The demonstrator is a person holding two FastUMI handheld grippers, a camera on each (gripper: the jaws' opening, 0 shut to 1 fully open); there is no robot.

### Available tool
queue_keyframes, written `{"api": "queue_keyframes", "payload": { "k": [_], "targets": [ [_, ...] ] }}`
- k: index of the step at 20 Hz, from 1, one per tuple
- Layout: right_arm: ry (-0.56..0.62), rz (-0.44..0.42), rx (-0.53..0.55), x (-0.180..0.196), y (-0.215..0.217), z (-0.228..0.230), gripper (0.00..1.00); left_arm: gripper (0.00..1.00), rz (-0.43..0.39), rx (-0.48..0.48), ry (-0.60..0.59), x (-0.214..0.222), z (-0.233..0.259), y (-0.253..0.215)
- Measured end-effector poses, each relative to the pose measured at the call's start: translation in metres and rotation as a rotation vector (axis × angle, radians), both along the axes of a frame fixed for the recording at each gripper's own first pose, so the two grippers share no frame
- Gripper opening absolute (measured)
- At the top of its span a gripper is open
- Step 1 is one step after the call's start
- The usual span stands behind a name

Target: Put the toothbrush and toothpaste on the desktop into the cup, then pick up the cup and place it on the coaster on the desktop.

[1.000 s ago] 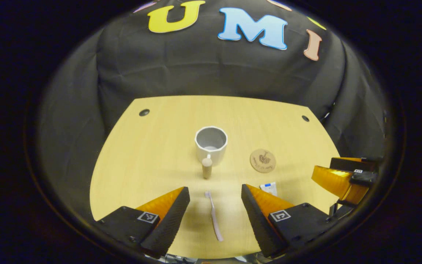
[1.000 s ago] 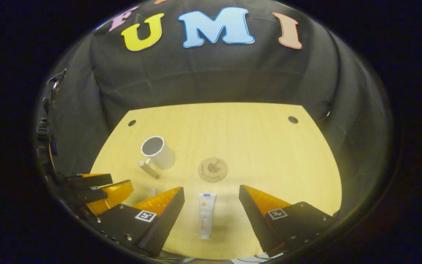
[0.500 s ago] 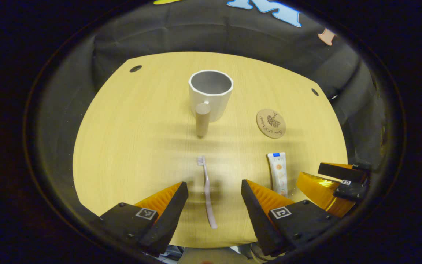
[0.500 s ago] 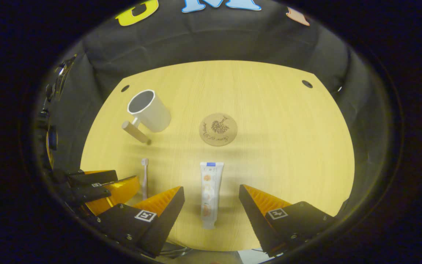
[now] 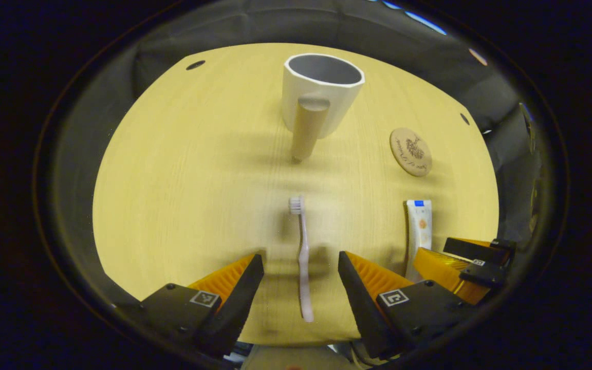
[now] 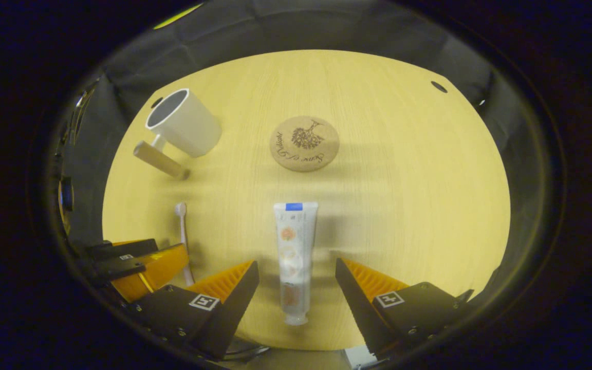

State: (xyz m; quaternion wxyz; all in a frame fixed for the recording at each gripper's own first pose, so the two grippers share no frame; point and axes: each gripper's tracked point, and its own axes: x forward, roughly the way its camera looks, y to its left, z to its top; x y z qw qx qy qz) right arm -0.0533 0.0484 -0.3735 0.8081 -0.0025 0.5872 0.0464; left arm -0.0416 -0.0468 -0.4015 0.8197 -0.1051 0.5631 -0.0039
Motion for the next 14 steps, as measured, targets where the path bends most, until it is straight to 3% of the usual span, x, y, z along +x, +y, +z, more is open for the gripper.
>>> {"api": "queue_keyframes", "payload": {
  "k": [1,2,8,9,11,12,14],
  "targets": [
    [0.007,0.002,-0.004,0.0,0.001,-0.002,0.94,0.92,0.0,0.0,0.009,0.001,-0.002,0.0],
    [0.014,0.002,-0.007,0.0,0.001,-0.005,0.94,0.97,0.002,0.005,0.019,0.002,-0.006,0.0],
    [0.053,0.014,-0.029,-0.003,0.004,-0.021,0.94,0.97,0.016,0.012,0.07,0.0,-0.022,0.003],
    [0.059,0.016,-0.035,-0.003,0.004,-0.023,0.94,0.92,0.018,0.014,0.078,-0.002,-0.025,0.003],
    [0.065,0.024,-0.051,-0.004,0.002,-0.027,0.94,0.96,0.008,0.048,0.089,-0.004,-0.03,0.008],
    [0.069,0.028,-0.057,-0.005,0.002,-0.029,0.94,0.89,0.005,0.057,0.088,-0.004,-0.03,0.007],
    [0.064,0.035,-0.081,-0.003,-0.001,-0.031,0.94,0.87,0.0,0.083,0.099,-0.005,-0.03,0.009]
  ]
}}
